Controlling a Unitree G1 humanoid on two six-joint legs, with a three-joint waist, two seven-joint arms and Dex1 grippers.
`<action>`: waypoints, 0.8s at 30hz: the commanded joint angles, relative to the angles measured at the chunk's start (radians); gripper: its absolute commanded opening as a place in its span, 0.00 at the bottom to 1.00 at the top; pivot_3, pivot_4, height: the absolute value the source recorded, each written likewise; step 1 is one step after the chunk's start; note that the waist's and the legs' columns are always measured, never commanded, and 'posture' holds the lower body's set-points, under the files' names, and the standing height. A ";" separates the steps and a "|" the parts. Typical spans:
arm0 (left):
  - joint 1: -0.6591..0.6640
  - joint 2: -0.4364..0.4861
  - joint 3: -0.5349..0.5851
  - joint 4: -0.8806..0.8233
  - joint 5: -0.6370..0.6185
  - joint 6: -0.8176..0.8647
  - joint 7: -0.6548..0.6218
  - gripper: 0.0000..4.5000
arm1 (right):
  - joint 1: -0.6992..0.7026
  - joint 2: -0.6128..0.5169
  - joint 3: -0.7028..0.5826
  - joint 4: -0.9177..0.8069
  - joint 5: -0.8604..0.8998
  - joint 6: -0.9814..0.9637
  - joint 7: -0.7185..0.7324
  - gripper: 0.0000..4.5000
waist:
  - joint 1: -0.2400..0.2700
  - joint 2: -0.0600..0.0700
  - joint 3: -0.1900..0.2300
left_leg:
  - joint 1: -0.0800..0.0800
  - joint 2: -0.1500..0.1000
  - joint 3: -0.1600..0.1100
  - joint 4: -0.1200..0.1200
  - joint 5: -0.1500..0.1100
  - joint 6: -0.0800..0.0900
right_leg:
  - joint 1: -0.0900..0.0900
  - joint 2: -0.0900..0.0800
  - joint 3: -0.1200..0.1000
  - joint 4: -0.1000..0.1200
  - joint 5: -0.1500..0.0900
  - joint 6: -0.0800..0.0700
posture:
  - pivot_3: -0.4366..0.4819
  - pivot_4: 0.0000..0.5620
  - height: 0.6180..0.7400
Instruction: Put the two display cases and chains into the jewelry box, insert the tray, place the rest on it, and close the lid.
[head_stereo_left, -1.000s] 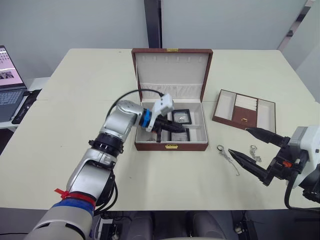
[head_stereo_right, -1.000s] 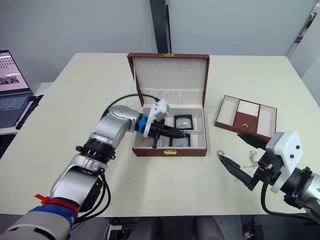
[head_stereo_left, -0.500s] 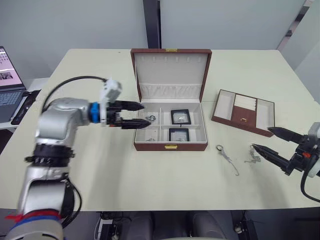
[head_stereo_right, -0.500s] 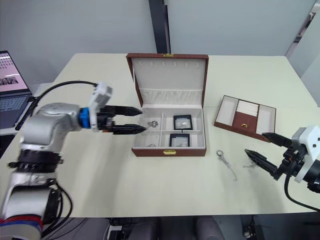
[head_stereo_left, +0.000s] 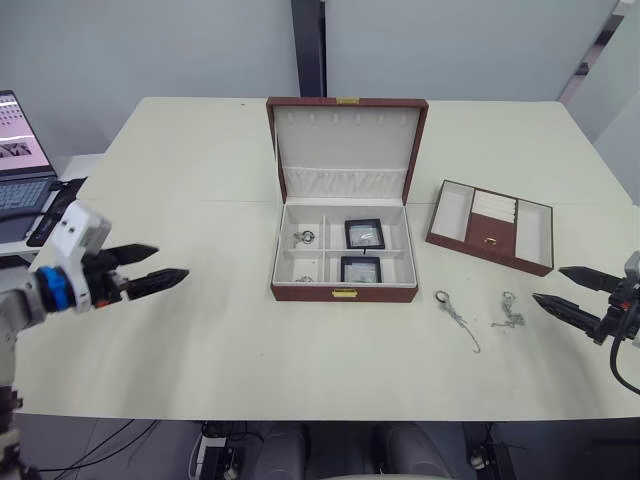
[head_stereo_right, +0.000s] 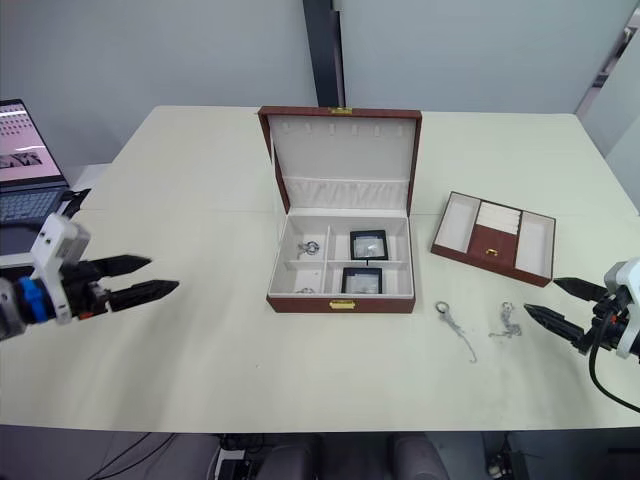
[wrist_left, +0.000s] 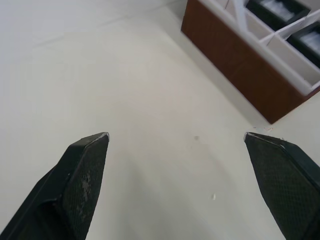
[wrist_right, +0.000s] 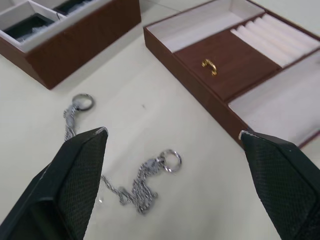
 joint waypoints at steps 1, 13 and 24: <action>0.067 0.007 0.106 -0.069 -0.026 -0.004 0.037 1.00 | -0.021 -0.025 -0.008 0.052 -0.036 -0.047 0.025 1.00 | -0.001 0.000 0.000 | 0.000 0.000 0.000 0.000 0.000 0.000 | 0.000 0.000 0.000 0.000 0.000 0.000 | 0.48 0.27 1.00; 0.293 -0.053 0.216 -0.102 -0.030 -0.081 0.112 1.00 | -0.070 -0.013 0.017 0.167 -0.097 -0.102 0.040 1.00 | -0.001 0.000 0.000 | 0.001 0.000 0.001 -0.001 0.000 0.000 | 0.000 0.000 0.001 0.000 0.000 0.000 | 0.48 0.27 1.00; 0.329 -0.055 0.217 -0.137 -0.058 -0.081 0.139 1.00 | -0.088 -0.015 0.033 0.197 -0.116 -0.117 0.050 1.00 | -0.001 0.000 0.000 | 0.001 0.000 0.001 -0.001 0.000 0.000 | 0.000 -0.001 0.001 0.000 0.000 0.000 | 0.48 0.27 1.00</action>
